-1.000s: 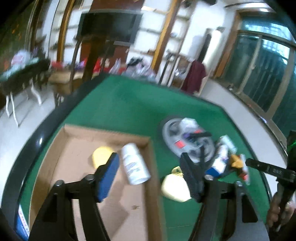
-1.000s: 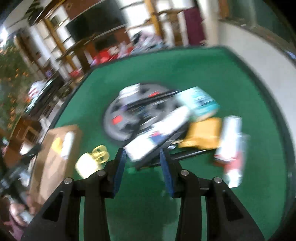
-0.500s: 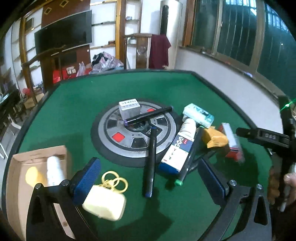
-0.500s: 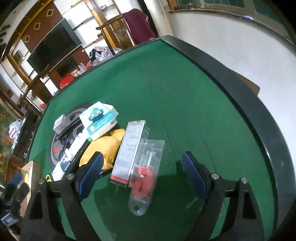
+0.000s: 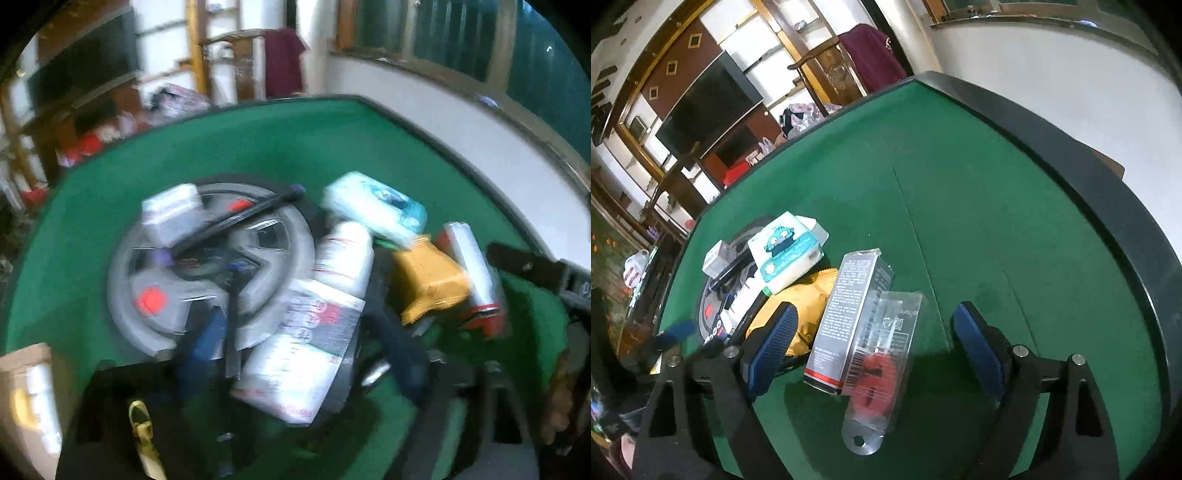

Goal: Organize objects
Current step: 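Move the left gripper to the white medicine box and grasp it, then grasp a black marker with the right gripper while the left gripper lifts the medicine box, then lower the medicine box into the tray with the left gripper while the right gripper drops the marker there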

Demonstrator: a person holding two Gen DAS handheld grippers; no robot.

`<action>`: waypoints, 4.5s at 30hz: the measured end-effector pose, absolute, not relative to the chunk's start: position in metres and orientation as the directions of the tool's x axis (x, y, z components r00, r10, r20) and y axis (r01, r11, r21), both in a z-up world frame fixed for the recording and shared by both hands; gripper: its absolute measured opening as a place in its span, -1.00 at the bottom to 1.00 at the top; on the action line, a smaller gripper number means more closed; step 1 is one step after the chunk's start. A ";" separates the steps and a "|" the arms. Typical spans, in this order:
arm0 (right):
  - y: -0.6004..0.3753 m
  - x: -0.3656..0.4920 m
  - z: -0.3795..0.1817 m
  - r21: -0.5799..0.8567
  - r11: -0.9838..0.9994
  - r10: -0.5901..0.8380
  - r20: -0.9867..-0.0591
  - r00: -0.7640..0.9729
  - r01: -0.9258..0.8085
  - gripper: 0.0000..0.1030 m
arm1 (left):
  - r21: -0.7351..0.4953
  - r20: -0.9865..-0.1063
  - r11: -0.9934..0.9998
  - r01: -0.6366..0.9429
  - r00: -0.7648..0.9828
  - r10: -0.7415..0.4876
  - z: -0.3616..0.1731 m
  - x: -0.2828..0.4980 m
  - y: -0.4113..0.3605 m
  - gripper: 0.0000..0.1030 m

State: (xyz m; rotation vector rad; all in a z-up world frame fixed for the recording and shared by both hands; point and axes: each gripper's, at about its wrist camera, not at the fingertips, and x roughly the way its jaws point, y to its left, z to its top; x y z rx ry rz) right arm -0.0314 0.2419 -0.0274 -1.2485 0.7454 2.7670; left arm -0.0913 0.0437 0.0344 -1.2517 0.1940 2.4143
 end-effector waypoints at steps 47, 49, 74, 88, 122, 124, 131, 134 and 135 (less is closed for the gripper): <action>0.225 -0.023 -0.022 0.398 -0.904 -0.187 -0.699 -0.691 -0.158 0.69 | -0.005 -0.853 -0.854 -0.520 -0.444 0.275 0.026 -0.017 0.026 -0.11; 0.226 -0.022 -0.022 0.397 -0.904 -0.185 -0.699 -0.690 -0.160 0.69 | 0.006 -0.850 -0.850 -0.527 -0.450 0.273 0.023 -0.017 0.035 -0.11; 0.076 -0.026 0.018 0.368 -0.916 -0.388 -0.718 -0.578 0.158 0.69 | -0.226 -0.654 -0.948 -0.225 -0.687 0.318 0.097 0.056 -0.127 -0.43; -0.003 -0.101 -0.043 0.050 -0.999 -0.034 -0.884 -0.466 -0.022 -0.71 | -0.356 -0.625 -0.931 -0.078 -0.721 0.300 0.068 0.056 -0.231 -0.43; -0.167 -0.081 -0.032 0.417 -0.881 -0.470 -0.828 -0.306 0.224 -0.75 | -0.160 -0.814 -0.979 0.126 -0.578 0.059 0.011 -0.053 -0.298 -0.43; -0.168 -0.080 -0.036 0.409 -0.884 -0.462 -0.833 -0.303 0.224 -0.75 | -0.162 -0.814 -0.978 0.133 -0.579 0.056 0.009 -0.050 -0.298 -0.42; -0.165 -0.072 -0.024 0.395 -0.885 -0.460 -0.826 -0.326 0.248 -0.74 | -0.189 -0.808 -0.970 0.155 -0.586 0.064 0.015 -0.041 -0.301 -0.04; -0.157 -0.065 -0.014 0.381 -0.886 -0.457 -0.816 -0.354 0.266 -0.74 | -0.220 -0.797 -0.958 0.186 -0.601 0.066 0.025 -0.033 -0.307 -0.03; -0.150 -0.060 -0.008 0.375 -0.885 -0.457 -0.809 -0.369 0.275 -0.74 | -0.224 -0.793 -0.955 0.193 -0.606 0.064 0.028 -0.032 -0.307 -0.03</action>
